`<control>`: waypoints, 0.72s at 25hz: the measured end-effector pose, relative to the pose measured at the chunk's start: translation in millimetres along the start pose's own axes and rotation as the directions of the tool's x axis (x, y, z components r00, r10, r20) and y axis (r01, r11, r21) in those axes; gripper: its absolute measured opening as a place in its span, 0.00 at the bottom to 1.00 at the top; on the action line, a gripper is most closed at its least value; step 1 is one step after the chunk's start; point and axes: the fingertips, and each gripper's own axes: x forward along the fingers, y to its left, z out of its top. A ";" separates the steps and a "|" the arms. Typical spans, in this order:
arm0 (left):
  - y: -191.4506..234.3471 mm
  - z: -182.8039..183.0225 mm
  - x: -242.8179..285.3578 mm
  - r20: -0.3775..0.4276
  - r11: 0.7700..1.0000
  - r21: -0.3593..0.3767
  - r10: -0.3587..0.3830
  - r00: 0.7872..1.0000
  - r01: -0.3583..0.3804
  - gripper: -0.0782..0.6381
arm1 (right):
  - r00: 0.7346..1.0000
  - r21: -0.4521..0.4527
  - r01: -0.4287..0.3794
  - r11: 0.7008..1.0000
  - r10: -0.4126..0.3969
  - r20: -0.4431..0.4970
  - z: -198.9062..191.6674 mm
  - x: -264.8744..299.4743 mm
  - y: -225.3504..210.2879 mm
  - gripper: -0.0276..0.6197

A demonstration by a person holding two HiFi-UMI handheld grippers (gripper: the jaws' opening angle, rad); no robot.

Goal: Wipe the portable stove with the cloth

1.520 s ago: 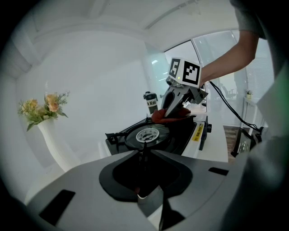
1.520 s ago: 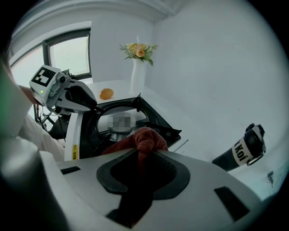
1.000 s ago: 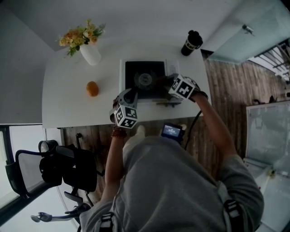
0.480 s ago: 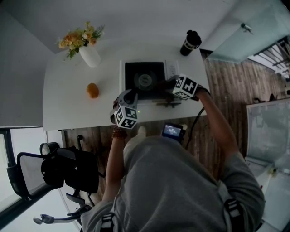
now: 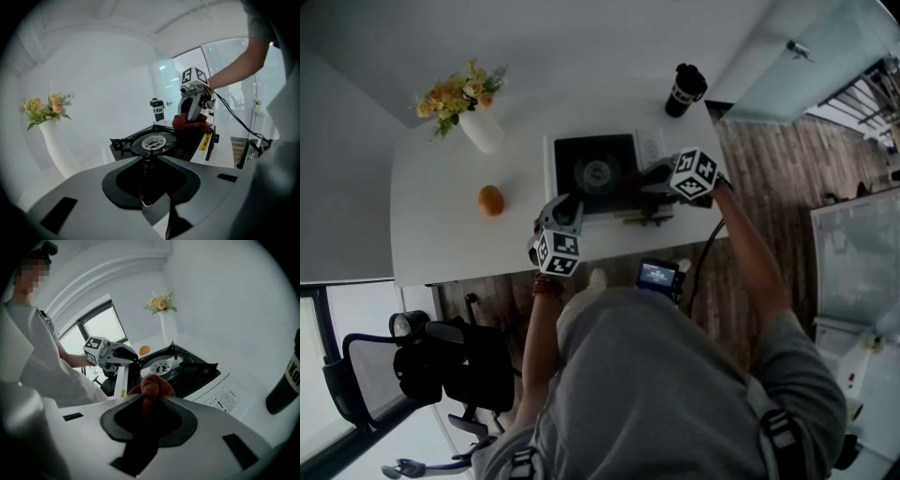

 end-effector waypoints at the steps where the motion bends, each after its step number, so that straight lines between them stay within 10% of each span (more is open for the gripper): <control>1: -1.0 1.6 -2.1 0.024 1.000 -0.016 -0.016 1.000 0.016 0.26 | 0.997 0.020 0.015 1.000 -0.016 0.077 1.8 -7.3 0.3 0.18; 8: -4.1 13.4 -12.9 0.146 0.987 -0.047 -0.146 0.978 0.155 0.30 | 0.872 0.039 0.207 0.978 -0.203 0.445 30.6 -69.2 35.9 0.18; 14: -12.6 6.5 -15.9 0.082 0.990 0.001 -0.140 0.987 0.140 0.33 | 0.908 -0.180 0.412 0.893 -0.387 0.162 18.2 -22.5 66.3 0.18; 18: -13.2 5.4 -16.7 0.089 0.991 0.009 -0.133 0.987 0.132 0.34 | 0.856 -0.344 0.480 0.807 -0.516 -0.016 3.4 10.0 53.8 0.19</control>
